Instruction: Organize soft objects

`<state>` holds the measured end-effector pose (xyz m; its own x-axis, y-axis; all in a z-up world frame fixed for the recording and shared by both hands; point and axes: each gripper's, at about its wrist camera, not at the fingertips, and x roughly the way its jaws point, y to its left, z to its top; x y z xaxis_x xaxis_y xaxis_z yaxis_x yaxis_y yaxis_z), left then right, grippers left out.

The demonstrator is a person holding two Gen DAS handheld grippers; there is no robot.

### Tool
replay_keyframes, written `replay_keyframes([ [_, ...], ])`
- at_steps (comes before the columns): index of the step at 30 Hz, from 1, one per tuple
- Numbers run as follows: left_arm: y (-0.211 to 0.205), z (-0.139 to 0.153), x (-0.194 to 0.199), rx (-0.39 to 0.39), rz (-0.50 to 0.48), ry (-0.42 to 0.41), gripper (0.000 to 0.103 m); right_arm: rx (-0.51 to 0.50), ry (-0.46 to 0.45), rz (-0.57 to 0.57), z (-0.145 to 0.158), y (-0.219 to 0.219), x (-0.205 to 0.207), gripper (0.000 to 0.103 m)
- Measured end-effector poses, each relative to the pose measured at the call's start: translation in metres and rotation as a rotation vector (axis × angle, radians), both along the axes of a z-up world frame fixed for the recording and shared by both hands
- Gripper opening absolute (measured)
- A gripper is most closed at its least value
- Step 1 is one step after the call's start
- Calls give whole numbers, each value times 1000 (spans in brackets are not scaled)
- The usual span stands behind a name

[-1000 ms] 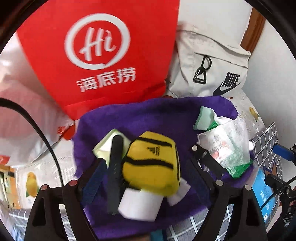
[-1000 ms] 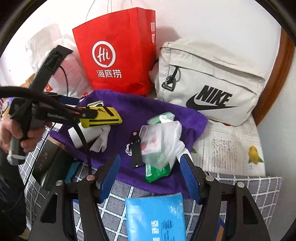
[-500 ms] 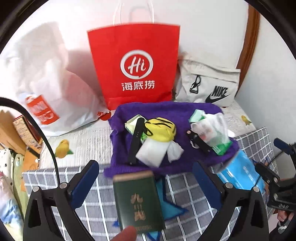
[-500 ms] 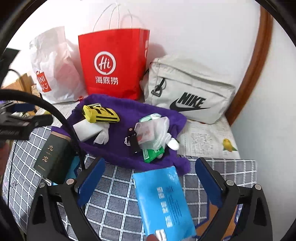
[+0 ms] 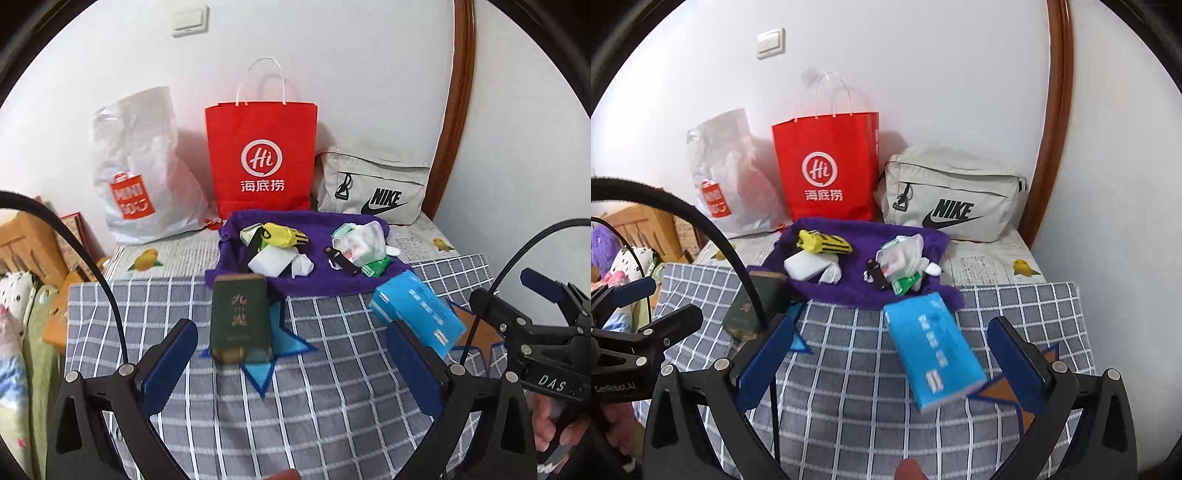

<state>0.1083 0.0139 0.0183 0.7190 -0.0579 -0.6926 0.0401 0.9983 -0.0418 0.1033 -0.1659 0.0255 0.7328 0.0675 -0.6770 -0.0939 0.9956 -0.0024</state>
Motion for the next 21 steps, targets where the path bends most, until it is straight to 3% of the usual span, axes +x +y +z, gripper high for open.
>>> replay_keyframes([
  [8,-9,10,-52,-3,21,-20,103,19,-5,26,7,4,-38,103],
  [21,-19,11,-69,38,23,-27,103,18,-2,-3,6,1,-49,103],
])
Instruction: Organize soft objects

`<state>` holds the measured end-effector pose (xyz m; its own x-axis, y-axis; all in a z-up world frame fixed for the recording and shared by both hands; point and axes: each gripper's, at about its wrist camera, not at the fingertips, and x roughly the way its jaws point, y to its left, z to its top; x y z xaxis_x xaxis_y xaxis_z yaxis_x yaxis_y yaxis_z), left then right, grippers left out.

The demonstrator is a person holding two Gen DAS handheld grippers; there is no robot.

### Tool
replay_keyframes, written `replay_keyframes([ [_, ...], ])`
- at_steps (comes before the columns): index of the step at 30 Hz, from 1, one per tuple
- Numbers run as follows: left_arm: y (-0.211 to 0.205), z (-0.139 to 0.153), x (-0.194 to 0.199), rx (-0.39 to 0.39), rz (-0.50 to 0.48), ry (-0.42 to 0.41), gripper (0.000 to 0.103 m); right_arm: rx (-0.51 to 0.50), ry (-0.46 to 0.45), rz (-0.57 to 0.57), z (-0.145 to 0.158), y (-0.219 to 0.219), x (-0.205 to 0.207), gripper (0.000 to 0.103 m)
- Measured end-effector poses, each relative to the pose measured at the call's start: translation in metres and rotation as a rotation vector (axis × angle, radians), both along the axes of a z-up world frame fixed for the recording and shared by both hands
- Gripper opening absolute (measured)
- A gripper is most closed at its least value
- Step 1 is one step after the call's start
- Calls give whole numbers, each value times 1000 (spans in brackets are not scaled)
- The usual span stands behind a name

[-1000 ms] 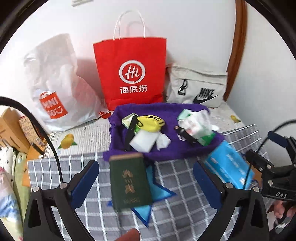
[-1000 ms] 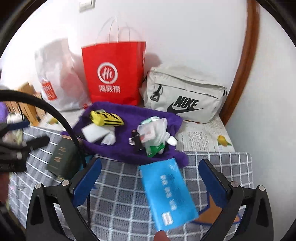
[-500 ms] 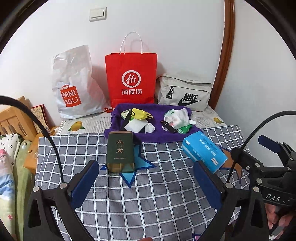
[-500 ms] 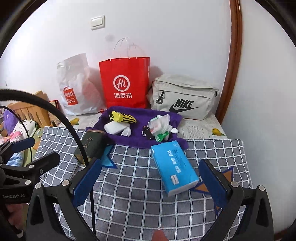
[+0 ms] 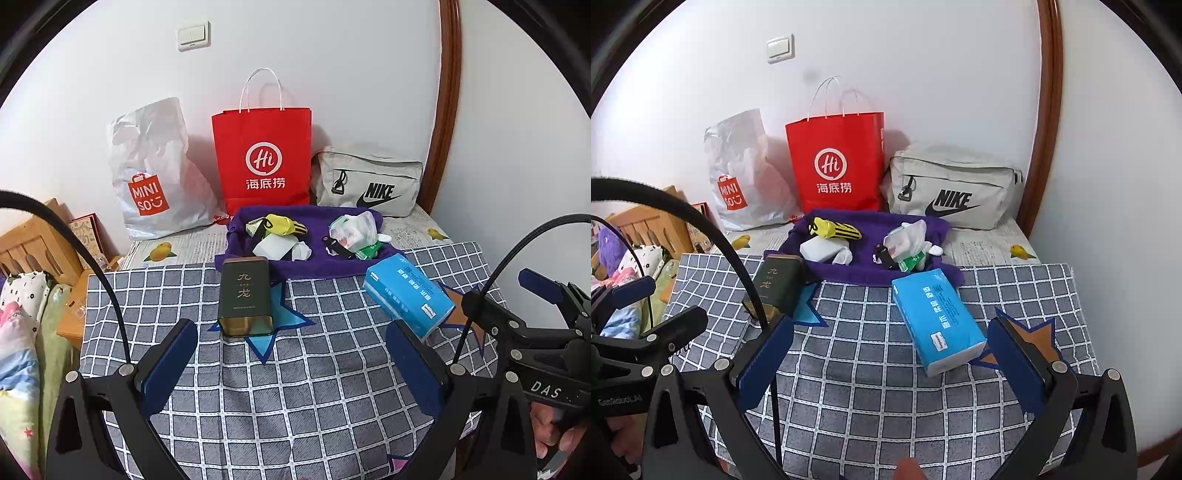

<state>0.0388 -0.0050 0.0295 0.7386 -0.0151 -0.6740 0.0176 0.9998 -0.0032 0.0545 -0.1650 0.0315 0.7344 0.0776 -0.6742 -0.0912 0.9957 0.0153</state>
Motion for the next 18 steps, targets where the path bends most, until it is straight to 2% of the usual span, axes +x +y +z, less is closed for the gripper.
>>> replay_keyframes([
  [18,-1,-1,2,5,10,15,103,-5,-10,5,2,-1,-3,103],
])
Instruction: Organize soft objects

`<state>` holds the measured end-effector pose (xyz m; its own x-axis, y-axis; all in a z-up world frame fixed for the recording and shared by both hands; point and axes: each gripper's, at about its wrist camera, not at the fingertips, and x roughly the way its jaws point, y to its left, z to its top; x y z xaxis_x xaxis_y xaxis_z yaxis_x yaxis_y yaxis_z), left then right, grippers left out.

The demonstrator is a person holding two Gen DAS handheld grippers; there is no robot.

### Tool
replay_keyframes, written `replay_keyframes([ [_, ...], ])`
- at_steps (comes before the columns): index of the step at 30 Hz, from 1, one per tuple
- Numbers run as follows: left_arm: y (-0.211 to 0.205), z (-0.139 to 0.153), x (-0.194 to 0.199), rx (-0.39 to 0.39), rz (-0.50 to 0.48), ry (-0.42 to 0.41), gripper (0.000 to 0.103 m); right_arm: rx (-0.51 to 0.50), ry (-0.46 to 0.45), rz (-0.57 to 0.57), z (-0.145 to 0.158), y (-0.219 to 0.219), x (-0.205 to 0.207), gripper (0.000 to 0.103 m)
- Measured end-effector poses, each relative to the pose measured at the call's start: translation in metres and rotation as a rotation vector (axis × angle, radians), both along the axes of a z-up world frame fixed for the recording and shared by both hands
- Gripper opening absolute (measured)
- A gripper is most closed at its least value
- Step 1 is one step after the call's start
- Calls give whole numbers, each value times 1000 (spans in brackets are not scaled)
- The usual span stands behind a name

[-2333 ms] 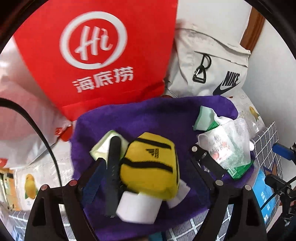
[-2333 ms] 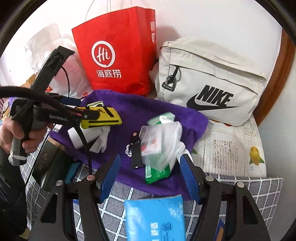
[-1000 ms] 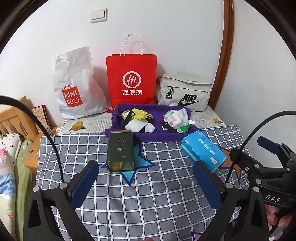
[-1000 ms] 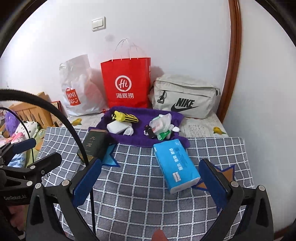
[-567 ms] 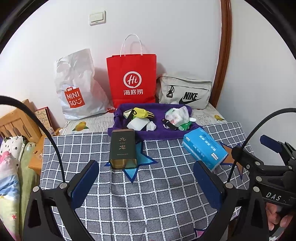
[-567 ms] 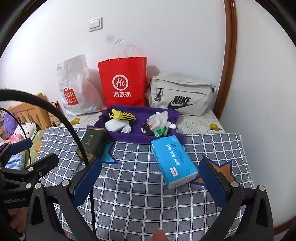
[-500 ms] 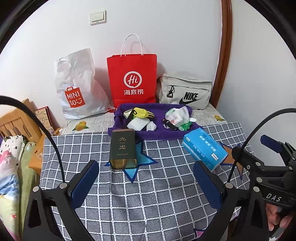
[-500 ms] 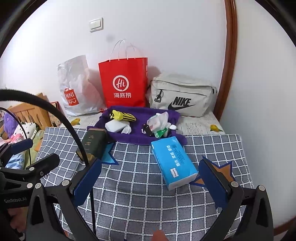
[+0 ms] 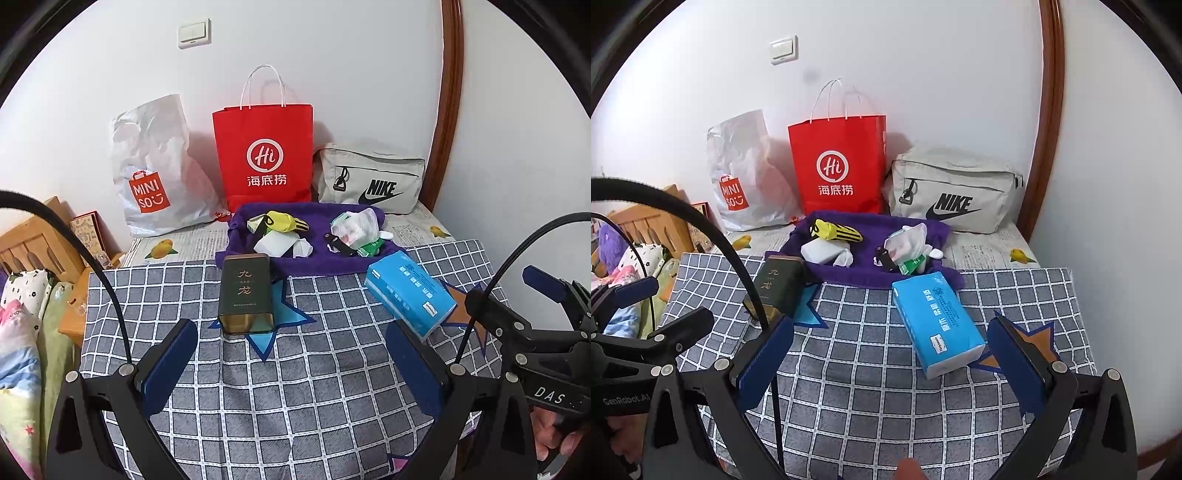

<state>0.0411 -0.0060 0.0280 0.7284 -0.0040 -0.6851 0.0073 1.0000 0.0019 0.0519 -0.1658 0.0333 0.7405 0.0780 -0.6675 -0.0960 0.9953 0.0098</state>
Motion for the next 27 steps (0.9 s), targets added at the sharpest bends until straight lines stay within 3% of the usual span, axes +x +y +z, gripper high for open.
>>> replay_keyframes([
  [27,-2,-1,-1,10,-13,10,103,1,10,-2,-1,-3,0,103],
])
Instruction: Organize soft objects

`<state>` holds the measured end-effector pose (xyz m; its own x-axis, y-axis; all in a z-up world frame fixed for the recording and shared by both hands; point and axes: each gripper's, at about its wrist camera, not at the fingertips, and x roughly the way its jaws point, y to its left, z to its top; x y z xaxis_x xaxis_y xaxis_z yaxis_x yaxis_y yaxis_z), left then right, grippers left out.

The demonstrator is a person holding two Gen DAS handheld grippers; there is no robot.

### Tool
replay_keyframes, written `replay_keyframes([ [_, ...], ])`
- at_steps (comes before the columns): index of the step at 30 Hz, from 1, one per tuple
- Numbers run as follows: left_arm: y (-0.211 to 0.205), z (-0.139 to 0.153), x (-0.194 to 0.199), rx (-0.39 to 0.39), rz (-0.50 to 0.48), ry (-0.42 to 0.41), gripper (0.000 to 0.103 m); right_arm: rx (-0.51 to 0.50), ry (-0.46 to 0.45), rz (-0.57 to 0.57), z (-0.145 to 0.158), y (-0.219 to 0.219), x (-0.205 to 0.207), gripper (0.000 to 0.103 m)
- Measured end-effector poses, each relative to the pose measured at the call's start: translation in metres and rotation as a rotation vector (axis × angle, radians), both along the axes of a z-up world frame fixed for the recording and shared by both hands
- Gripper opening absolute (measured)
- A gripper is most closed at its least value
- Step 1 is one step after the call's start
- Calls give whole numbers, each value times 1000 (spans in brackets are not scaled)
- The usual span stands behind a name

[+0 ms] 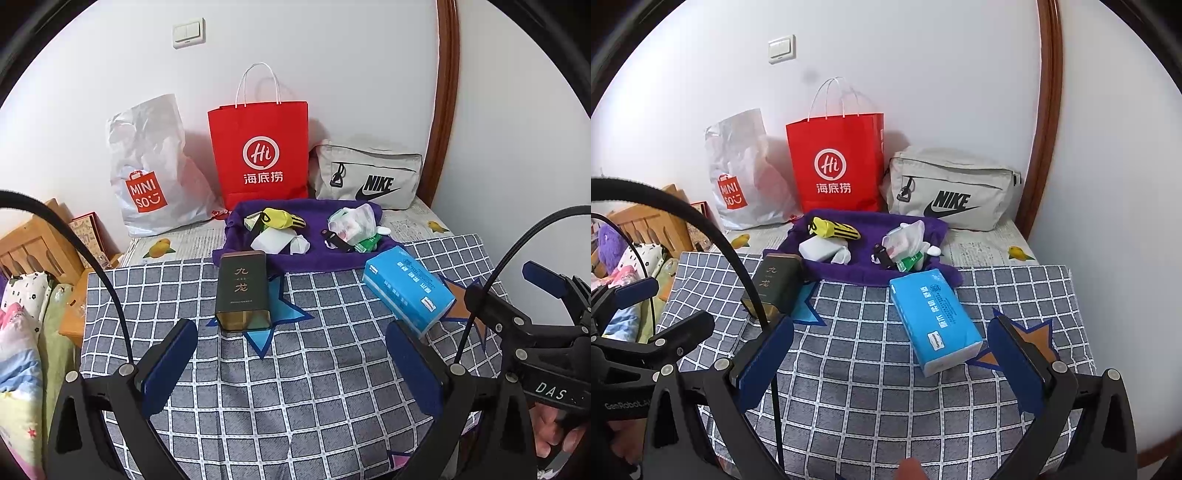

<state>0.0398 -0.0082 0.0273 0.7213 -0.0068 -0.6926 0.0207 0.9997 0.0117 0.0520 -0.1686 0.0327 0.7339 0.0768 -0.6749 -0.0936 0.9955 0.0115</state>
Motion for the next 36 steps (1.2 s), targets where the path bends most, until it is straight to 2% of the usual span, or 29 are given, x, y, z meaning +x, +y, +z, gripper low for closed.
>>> replay_keyframes([
  [36,-1,-1,0,-4,-5,2,103,-5,0,-5,0,-3,-1,103],
])
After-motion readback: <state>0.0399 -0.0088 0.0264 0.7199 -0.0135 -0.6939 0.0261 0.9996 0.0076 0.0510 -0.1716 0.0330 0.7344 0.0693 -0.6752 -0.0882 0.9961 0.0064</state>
